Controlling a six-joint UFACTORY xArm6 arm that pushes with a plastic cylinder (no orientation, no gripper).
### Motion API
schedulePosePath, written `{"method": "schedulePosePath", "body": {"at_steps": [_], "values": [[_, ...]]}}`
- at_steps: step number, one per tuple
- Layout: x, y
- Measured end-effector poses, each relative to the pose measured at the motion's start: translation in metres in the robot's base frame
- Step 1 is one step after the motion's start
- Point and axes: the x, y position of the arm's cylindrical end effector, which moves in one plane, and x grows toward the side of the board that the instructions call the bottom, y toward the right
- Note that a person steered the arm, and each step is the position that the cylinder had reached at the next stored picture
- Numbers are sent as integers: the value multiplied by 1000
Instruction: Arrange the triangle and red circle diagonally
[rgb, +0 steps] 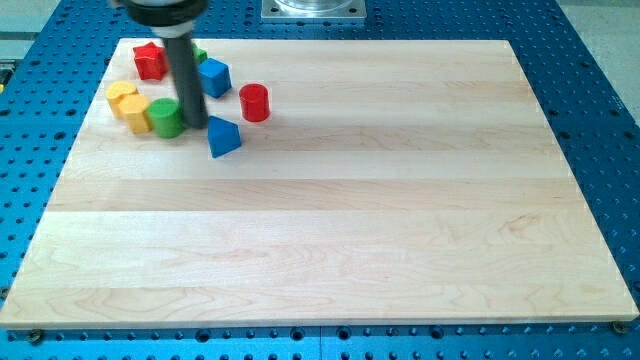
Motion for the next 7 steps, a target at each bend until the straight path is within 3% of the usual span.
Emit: {"method": "schedulePosePath", "body": {"at_steps": [1,2,3,4,5,7], "values": [[34,0],[60,95],[60,178],[34,99],[20,117],[9,230]]}}
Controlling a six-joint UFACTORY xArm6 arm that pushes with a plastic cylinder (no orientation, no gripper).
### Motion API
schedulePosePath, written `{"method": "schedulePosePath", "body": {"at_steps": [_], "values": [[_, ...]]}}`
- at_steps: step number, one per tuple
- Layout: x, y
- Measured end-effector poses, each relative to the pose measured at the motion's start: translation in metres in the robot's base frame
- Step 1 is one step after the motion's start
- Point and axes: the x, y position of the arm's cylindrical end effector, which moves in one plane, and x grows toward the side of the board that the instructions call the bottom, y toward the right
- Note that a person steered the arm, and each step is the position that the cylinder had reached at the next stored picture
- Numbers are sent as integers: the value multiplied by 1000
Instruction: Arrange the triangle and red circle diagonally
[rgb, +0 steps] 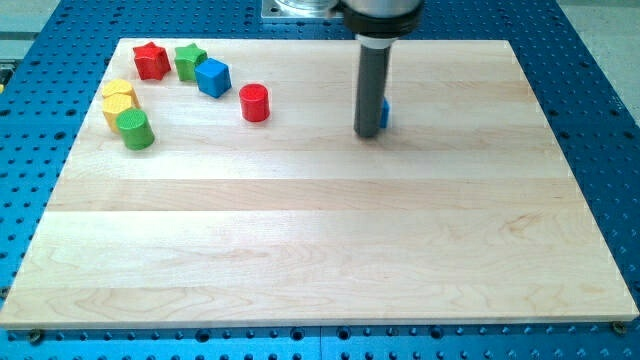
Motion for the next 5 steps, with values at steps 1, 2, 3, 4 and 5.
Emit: {"method": "schedulePosePath", "body": {"at_steps": [1,2,3,4,5], "values": [[-23,-52],[-26,15],[-6,101],[9,152],[9,145]]}}
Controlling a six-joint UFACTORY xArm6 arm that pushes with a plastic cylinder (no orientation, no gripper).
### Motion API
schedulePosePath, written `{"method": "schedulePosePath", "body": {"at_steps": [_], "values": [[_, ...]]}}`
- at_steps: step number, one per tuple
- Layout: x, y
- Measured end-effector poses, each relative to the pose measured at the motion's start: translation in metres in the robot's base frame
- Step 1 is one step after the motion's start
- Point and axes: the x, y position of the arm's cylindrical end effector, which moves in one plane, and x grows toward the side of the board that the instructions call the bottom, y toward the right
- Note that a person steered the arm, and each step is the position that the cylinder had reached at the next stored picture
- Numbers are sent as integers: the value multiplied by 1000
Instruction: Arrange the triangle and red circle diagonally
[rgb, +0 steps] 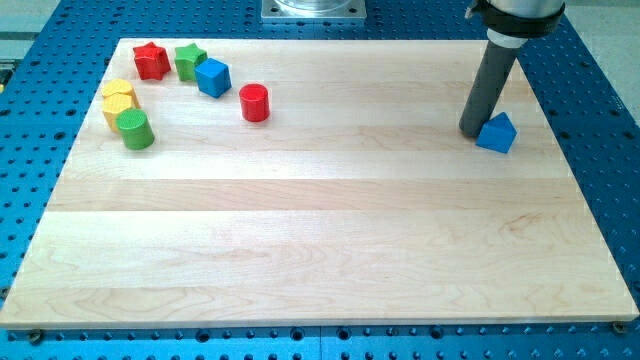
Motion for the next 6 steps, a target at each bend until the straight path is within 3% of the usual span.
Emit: {"method": "schedulePosePath", "body": {"at_steps": [1,5,6], "values": [[0,0],[13,-236],[13,-240]]}}
